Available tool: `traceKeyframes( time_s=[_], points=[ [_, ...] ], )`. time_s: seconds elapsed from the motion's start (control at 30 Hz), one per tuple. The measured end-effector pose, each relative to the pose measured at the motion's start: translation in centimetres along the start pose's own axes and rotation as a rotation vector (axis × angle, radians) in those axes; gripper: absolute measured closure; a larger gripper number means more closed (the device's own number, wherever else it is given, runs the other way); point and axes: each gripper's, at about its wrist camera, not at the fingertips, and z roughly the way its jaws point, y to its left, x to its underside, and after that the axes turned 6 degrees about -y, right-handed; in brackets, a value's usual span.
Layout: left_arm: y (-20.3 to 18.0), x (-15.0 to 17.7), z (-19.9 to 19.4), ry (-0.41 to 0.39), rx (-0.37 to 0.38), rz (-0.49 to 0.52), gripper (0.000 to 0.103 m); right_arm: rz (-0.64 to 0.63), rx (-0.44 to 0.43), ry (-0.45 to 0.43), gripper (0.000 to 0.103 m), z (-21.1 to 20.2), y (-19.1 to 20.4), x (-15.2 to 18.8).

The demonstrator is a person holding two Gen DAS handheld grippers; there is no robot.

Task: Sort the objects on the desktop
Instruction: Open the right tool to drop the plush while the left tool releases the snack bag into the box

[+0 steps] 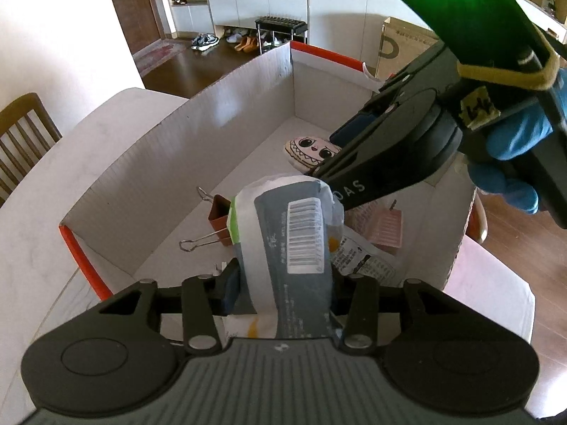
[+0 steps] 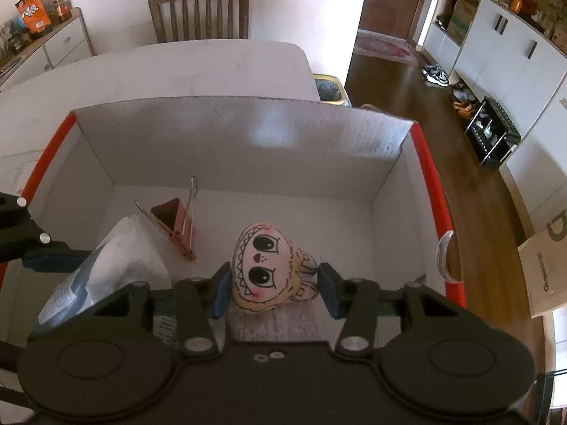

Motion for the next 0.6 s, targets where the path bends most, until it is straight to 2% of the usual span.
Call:
traceKeyframes(
  time_s=[0.1,0.17,0.27,0.47,0.6],
  points=[
    [0.1,0.3,-0.1,-0.002,0.003,-0.016,0.052,0.004,-0.004,0.000,0.051,-0.2,-0.2,0.0],
    [0.3,0.4,-0.3,-0.002,0.006,-0.039,0.049,0.005,-0.004,-0.004,0.044,-0.4,-0.2,0.1],
    [0.4,0.6,-0.8,-0.012,0.006,-0.058,0.047,0.006,-0.006,-0.013,0.039,-0.9,-0.3,0.1],
    [0.2,0.7,-2.2,-0.044,0.017,-0.077,0.035,0.016,-0.011,-0.038,0.033,-2.2,-0.5,-0.2],
    [0.1,0.7,-3.2,-0.064,0.027,-0.097,0.032,0.011,-0.024,-0.058,0.030,-3.5,-0.6,-0.3]
  ],
)
